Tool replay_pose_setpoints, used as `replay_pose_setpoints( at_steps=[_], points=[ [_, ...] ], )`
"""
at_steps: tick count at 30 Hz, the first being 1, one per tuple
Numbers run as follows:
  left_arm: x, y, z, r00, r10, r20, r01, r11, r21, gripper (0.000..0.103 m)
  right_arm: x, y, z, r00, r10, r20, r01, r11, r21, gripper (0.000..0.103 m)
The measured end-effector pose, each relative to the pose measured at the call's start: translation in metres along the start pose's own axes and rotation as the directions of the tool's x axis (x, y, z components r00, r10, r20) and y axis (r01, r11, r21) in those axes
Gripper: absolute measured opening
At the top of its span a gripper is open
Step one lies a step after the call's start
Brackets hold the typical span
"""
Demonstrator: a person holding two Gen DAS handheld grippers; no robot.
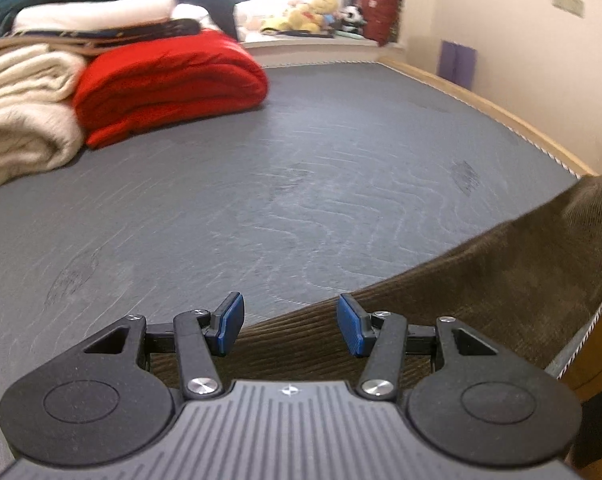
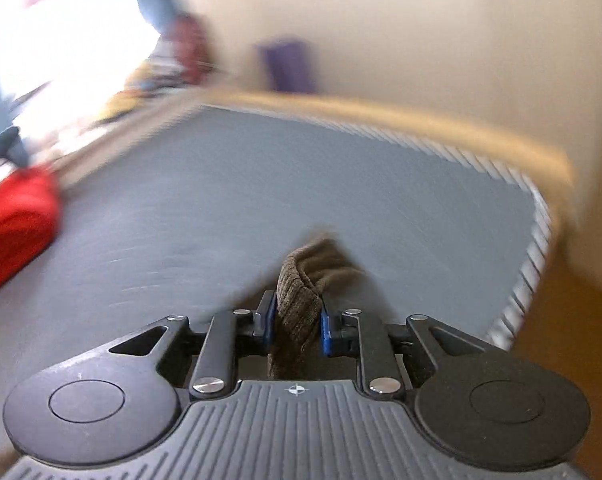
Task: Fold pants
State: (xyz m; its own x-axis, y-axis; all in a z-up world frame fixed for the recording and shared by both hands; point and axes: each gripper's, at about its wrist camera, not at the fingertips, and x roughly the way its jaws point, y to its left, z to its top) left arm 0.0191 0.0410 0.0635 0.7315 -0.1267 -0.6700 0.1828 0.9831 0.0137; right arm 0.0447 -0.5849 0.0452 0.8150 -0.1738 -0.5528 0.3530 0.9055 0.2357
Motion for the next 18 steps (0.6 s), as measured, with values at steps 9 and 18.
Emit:
replay_pose_setpoints(
  at_steps=[9, 18],
  points=[
    [-0.017, 0.046, -0.016, 0.998, 0.061, -0.015, -0.062, 0.993, -0.096, 0.057, -0.107, 0.271, -0.145, 0.892, 0.440, -0.104, -0.405, 0.676, -0.616, 0.024],
    [-0.022, 0.066, -0.029, 0.998, 0.027, -0.053, -0.035, 0.988, -0.150, 0.059, -0.133, 0.322, -0.279, 0.708, 0.407, -0.577, -0.700, 0.295, -0.650, 0.034]
  ],
)
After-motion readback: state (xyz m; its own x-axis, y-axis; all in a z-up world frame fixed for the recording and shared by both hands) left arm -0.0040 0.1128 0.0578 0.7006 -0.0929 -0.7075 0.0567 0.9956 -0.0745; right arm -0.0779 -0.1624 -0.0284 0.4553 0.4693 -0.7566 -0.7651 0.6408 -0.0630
